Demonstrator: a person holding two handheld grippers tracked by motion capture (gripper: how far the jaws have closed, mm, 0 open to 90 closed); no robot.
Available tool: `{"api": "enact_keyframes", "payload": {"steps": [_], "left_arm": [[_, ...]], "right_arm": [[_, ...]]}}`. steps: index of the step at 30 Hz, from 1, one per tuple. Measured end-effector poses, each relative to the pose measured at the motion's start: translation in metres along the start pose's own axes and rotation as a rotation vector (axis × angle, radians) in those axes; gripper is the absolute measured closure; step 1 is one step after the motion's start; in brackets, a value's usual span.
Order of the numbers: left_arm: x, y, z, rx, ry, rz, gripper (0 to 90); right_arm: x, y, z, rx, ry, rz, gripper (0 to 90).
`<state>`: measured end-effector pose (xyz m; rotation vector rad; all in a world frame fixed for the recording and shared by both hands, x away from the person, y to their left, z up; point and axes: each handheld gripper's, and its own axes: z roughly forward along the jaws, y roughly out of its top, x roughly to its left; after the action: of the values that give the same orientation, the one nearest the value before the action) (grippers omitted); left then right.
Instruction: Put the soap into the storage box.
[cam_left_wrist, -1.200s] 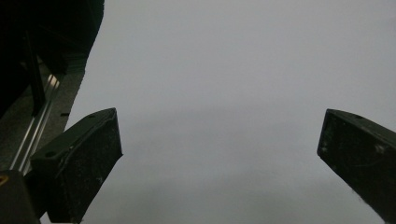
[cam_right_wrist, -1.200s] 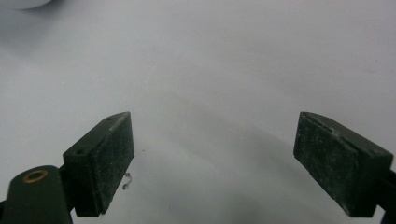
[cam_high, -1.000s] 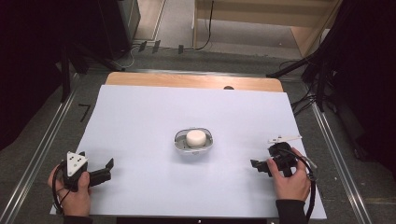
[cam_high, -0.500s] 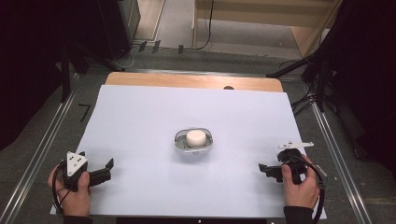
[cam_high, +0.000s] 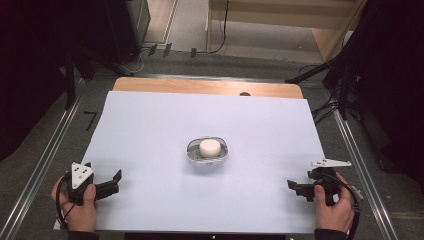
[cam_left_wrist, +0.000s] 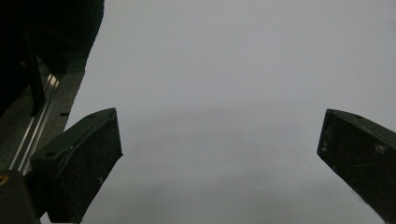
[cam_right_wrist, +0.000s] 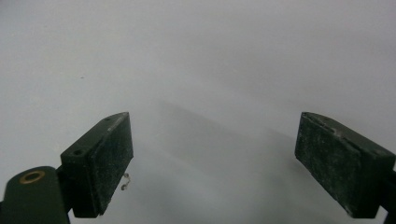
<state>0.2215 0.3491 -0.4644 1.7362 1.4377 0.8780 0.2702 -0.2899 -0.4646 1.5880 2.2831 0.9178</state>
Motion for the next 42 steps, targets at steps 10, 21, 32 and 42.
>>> {"api": "enact_keyframes", "payload": {"steps": [10, 21, 32, 42], "left_arm": [[0.0, 0.0, 0.0, 0.001, 0.0, 0.001, 0.2], [0.0, 0.0, 0.0, 0.002, -0.002, 0.002, 0.2], [0.0, 0.0, 0.0, 0.003, -0.001, 0.003, 0.2], [0.0, 0.0, 0.0, 0.004, -0.001, 0.002, 0.2]], "right_arm": [[-0.02, -0.019, -0.009, -0.046, -0.017, 0.038, 11.1], [-0.038, -0.037, -0.021, -0.118, -0.069, 0.075, 11.2], [-0.052, -0.051, -0.027, -0.2, -0.073, 0.095, 8.7], [-0.051, -0.056, -0.029, -0.268, -0.036, 0.065, 4.8]]}}
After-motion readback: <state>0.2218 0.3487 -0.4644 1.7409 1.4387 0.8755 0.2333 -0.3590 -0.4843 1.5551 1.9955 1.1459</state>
